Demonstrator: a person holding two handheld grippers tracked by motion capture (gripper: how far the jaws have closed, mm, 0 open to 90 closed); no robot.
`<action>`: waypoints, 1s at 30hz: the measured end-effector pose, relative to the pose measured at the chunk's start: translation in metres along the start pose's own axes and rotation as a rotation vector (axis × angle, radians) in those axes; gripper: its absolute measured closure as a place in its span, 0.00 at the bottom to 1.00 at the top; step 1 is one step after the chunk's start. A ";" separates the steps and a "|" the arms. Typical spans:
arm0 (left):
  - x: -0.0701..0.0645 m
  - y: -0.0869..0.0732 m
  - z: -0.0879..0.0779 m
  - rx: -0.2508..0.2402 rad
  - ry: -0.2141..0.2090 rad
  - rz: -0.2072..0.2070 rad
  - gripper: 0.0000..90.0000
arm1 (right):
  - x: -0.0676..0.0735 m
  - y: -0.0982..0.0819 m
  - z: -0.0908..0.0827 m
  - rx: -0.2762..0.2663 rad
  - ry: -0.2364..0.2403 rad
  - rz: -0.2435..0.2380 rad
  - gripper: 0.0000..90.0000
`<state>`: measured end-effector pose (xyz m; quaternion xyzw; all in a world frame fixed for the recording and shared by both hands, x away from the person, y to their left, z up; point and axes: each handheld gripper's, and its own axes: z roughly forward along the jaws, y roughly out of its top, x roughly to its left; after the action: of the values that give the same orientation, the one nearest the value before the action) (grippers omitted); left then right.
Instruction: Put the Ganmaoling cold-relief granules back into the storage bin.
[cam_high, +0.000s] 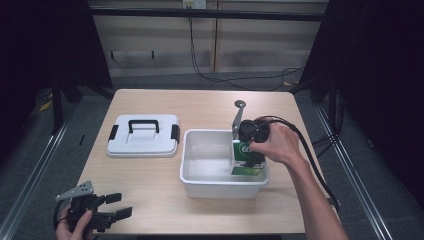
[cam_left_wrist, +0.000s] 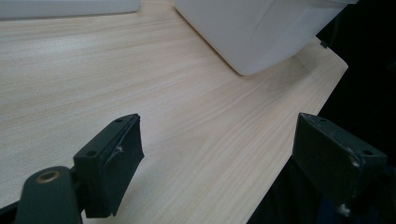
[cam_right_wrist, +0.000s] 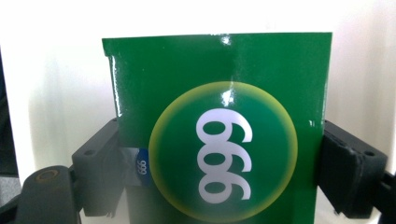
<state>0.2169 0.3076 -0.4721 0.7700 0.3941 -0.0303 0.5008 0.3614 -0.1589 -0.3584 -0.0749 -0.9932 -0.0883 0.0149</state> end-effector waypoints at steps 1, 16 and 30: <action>0.000 0.000 0.000 0.004 0.000 0.006 0.18 | -0.001 0.000 0.001 0.000 -0.002 -0.012 0.16; 0.000 0.000 0.001 0.005 0.000 0.006 0.18 | -0.002 0.002 0.019 0.048 0.016 -0.014 0.16; -0.001 0.000 0.001 0.006 -0.002 0.006 0.18 | -0.003 0.005 0.034 0.088 0.016 -0.015 0.16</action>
<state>0.2169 0.3069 -0.4720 0.7728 0.3910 -0.0306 0.4990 0.3642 -0.1485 -0.3915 -0.0663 -0.9965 -0.0450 0.0253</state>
